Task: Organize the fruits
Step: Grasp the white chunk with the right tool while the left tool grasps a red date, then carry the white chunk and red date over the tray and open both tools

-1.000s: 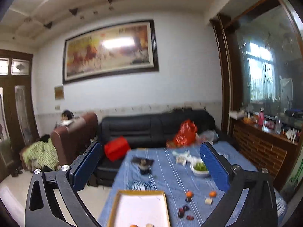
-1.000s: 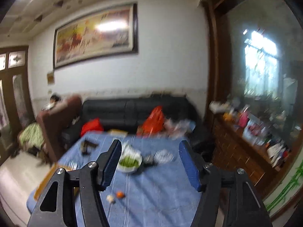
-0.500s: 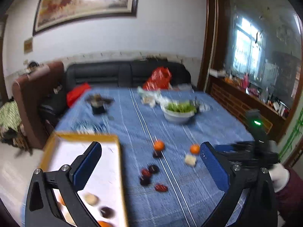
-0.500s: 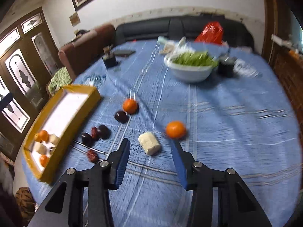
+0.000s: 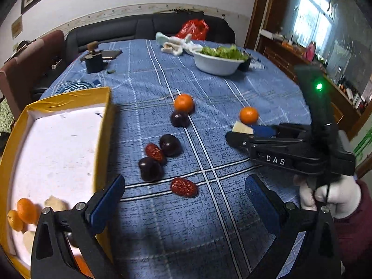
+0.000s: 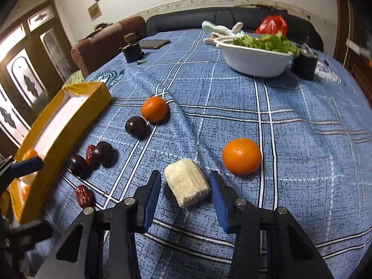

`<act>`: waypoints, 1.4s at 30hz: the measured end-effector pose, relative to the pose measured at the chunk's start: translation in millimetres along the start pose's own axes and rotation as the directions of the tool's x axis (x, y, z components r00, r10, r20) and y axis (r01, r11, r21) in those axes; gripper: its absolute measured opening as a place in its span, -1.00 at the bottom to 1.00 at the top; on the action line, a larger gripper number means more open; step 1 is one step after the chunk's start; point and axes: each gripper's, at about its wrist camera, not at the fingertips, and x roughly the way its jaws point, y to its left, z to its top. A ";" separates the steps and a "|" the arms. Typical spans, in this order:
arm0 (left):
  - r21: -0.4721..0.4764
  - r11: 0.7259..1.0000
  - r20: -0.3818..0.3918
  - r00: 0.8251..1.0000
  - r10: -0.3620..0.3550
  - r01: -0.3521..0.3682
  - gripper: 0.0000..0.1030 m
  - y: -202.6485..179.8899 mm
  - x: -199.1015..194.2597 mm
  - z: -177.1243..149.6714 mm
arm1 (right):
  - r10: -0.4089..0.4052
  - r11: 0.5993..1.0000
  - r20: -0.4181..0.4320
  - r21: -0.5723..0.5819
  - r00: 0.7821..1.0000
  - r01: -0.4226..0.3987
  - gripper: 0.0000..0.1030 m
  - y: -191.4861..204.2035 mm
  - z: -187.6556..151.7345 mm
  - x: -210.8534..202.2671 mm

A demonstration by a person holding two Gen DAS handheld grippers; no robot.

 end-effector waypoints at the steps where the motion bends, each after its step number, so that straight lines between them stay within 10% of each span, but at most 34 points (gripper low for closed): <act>1: 0.008 1.000 -0.009 1.000 0.003 -0.003 0.90 -2.6 3.6 0.6 | 0.006 1.000 0.002 0.004 1.000 -0.006 -0.19 -1.4 -0.2 -0.6; 5: 0.034 0.999 -0.055 0.998 0.014 -0.012 0.54 -8.8 25.1 1.9 | 0.033 0.999 0.006 0.031 0.999 -0.033 -0.20 -7.7 0.1 -3.4; 14: 0.106 0.991 -0.052 0.995 0.085 -0.079 0.41 -22.9 39.3 -0.4 | 0.062 0.996 0.033 0.061 0.997 -0.064 -0.19 -14.0 0.6 -14.0; 16: 0.118 0.990 -0.072 0.994 0.081 -0.072 -0.49 -25.9 42.9 -3.5 | 0.061 0.996 0.041 0.067 0.997 -0.064 -0.19 -14.9 0.4 -16.4; 30: -0.025 0.996 0.037 0.996 0.087 -0.086 -0.49 8.3 -18.8 5.3 | 0.073 0.994 0.121 0.077 0.990 -0.083 -0.19 -11.0 -3.3 -32.9; 42: -0.280 0.938 0.099 0.966 0.238 -0.203 -0.48 127.9 -81.1 1.2 | 0.174 0.984 0.126 -0.049 0.977 -0.169 -0.18 69.5 10.5 -58.2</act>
